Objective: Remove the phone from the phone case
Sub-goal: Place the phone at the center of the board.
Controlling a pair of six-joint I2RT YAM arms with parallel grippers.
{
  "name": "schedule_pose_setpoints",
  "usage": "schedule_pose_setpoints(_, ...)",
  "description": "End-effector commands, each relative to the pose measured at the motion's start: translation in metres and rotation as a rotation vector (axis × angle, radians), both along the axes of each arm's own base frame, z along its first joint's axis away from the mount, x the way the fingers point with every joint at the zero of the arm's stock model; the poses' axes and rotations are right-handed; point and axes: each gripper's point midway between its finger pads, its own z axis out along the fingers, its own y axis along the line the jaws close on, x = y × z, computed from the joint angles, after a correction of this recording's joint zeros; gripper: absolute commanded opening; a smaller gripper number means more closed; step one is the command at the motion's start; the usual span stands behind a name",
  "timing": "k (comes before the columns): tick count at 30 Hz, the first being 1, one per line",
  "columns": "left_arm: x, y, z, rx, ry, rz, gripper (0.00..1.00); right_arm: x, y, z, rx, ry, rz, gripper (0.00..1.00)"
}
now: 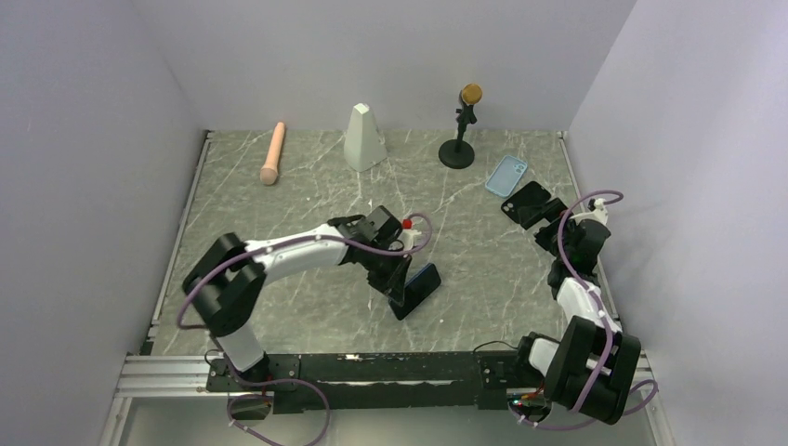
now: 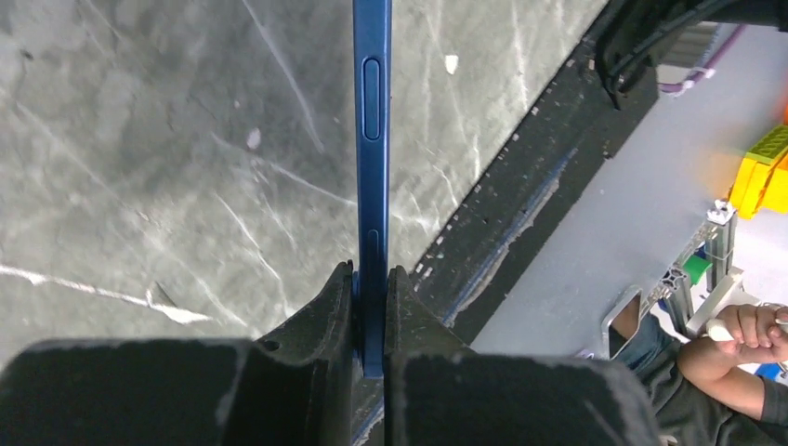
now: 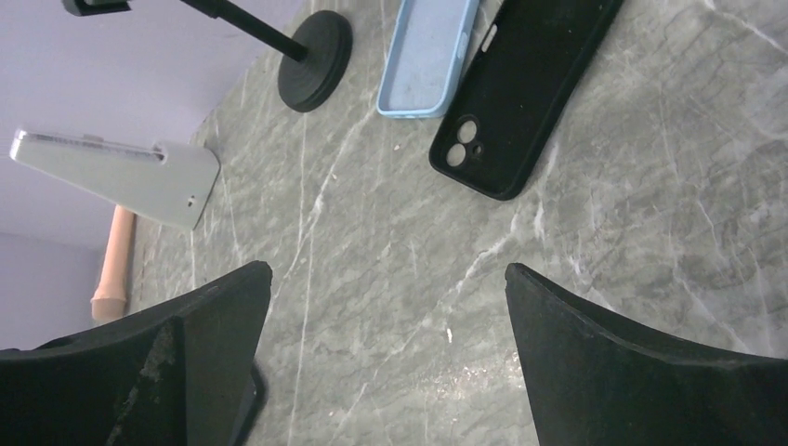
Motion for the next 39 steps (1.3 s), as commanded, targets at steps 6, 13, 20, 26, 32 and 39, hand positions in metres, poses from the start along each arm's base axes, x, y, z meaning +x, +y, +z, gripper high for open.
schedule_pose_setpoints(6,0.038,-0.005,-0.01,-0.011,0.041,-0.109,0.0,0.006,-0.001,0.035,-0.046,-0.161,0.003,1.0)
schedule_pose_setpoints(13,0.043,-0.004,-0.027,-0.037,0.115,-0.109,0.05,0.009,0.003,0.033,-0.002,-0.178,0.019,1.0)
schedule_pose_setpoints(20,0.051,-0.006,-0.039,0.004,0.121,-0.085,0.19,0.011,0.005,0.028,0.016,-0.175,0.027,1.0)
schedule_pose_setpoints(26,0.072,0.016,-0.059,0.171,0.014,0.021,0.39,0.011,0.004,0.028,0.016,-0.176,0.022,1.0)
schedule_pose_setpoints(32,0.096,0.035,-0.039,0.268,-0.163,0.138,0.7,0.01,0.006,0.03,0.014,-0.178,0.031,1.0)
schedule_pose_setpoints(39,0.125,0.085,0.059,0.301,-0.512,0.412,0.77,0.001,-0.012,0.025,-0.057,-0.065,-0.057,1.0)
